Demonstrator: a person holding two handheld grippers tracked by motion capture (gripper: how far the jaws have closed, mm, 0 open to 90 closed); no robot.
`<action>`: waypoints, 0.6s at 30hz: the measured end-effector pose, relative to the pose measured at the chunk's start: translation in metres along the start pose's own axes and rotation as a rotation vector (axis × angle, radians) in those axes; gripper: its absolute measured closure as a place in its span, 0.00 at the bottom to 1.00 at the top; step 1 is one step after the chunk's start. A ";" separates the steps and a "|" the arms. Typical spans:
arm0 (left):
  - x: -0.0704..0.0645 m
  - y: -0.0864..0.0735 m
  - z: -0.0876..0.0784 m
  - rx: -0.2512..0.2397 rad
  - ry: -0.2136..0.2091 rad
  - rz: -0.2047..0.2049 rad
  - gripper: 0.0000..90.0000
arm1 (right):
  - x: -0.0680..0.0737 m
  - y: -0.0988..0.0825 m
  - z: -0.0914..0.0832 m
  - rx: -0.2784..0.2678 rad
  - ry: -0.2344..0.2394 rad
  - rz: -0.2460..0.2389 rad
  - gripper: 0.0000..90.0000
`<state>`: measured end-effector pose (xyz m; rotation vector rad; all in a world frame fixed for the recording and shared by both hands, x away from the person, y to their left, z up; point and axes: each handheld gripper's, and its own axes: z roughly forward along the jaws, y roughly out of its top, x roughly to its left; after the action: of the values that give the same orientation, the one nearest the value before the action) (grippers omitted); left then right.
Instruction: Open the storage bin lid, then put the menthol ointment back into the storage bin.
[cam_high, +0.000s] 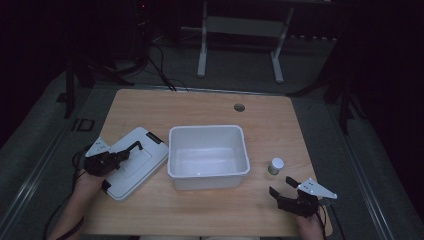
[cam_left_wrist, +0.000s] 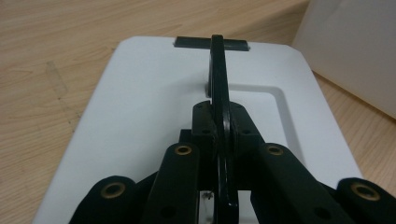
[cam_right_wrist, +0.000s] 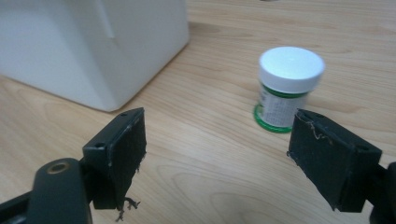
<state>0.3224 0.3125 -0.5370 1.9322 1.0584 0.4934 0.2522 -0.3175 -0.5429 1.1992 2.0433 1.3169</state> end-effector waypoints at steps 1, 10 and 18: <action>0.000 0.000 0.000 -0.001 0.003 -0.004 0.92 | -0.001 0.000 -0.001 0.009 -0.010 0.005 0.21; 0.003 0.003 -0.001 0.008 -0.005 -0.049 0.88 | -0.006 0.004 -0.007 0.044 -0.016 0.010 0.15; 0.006 0.008 -0.005 -0.010 -0.032 -0.066 0.79 | -0.017 0.019 -0.008 0.038 -0.019 0.021 0.14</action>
<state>0.3260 0.3181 -0.5278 1.8843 1.0941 0.4291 0.2631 -0.3327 -0.5241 1.2489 2.0559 1.2766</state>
